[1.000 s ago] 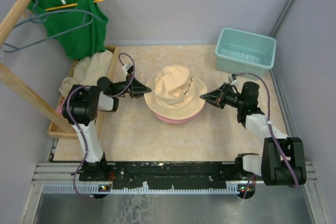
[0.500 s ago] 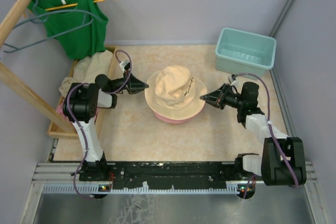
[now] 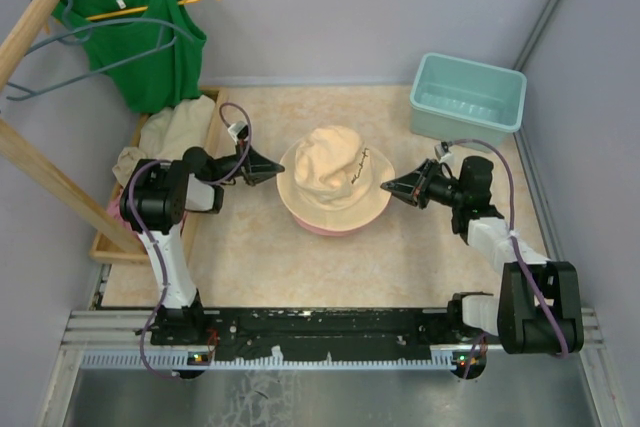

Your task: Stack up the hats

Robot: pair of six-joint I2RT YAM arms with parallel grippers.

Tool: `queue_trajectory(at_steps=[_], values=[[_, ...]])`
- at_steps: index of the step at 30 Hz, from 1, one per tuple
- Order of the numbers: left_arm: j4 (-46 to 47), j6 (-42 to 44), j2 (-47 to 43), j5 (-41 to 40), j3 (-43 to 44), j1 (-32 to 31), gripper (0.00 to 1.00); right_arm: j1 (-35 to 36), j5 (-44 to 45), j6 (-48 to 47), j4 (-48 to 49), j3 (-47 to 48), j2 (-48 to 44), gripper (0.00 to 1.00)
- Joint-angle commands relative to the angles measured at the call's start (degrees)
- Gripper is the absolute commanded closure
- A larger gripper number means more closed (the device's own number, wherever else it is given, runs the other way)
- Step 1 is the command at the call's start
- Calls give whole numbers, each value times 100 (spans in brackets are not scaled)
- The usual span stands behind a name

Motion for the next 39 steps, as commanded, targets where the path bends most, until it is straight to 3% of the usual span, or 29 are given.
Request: queue_trajectory(at_steps=[1,11,27,39], values=[[1384,266,169,-17,-194,9,100,-51,-54,-276,-62,-17,47,100],[1350,532,354,-81,-564,7,100,-60,215,-895,-330,-275,481,100],[-1987,3069,-92,-173,-805,38,100,-260,732,-1901,-1066,-240,1006,100],[-2765,3307,-154,-233,-260,27,100,-161,729,-2054,-1261,-212,979,100]])
